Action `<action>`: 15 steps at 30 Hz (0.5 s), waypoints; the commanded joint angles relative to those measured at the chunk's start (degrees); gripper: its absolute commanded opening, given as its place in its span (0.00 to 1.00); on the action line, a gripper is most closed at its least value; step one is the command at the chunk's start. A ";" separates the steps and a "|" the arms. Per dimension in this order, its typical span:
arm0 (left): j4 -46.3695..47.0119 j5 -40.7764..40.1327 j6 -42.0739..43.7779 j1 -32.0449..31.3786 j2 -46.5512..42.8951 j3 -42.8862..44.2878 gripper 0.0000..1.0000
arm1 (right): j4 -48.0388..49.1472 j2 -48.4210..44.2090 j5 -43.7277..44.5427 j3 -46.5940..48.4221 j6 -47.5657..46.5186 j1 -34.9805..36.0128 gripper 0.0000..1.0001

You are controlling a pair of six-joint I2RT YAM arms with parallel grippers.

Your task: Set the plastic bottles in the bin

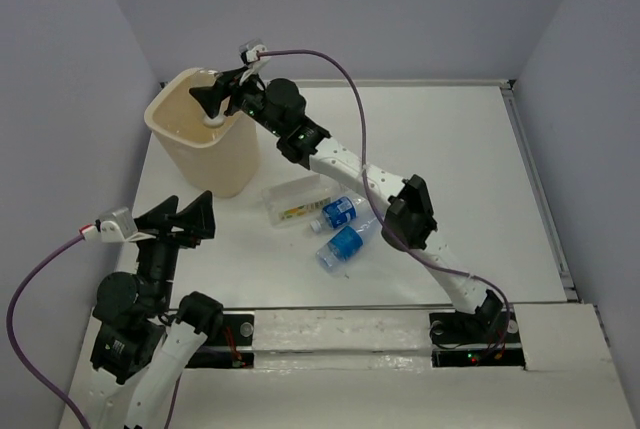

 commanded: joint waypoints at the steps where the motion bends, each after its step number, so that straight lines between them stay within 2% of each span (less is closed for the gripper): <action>1: 2.17 0.02 0.18 0.38 1.48 0.39 0.99 | 7.47 -1.21 0.64 -0.89 0.81 0.42 0.73; 2: 2.17 0.11 0.18 0.38 1.74 0.48 0.99 | 6.16 -1.47 0.12 -0.63 0.72 0.42 0.87; 5: 1.91 -0.15 0.09 0.38 2.44 0.57 0.99 | 5.62 -4.27 -0.24 -3.42 0.55 0.42 0.93; 7: 1.91 -0.15 0.09 0.38 2.80 0.57 0.99 | 5.18 -9.45 0.20 -6.15 -0.06 0.42 0.94; 12: 3.66 5.97 1.15 0.47 5.78 -0.05 0.99 | 2.98 -26.23 3.34 -24.32 -1.73 0.42 0.94; 13: 4.36 7.22 1.50 0.38 7.44 -0.22 0.99 | 1.33 -32.44 3.89 -32.01 -2.78 0.42 0.94; 14: 4.63 8.97 1.50 0.38 8.41 -0.31 0.99 | 0.44 -35.63 5.81 -36.01 -3.57 0.42 0.94; 15: 4.89 12.90 1.59 0.38 9.73 -0.31 0.99 | -0.35 -38.97 7.39 -44.75 -4.28 0.42 0.94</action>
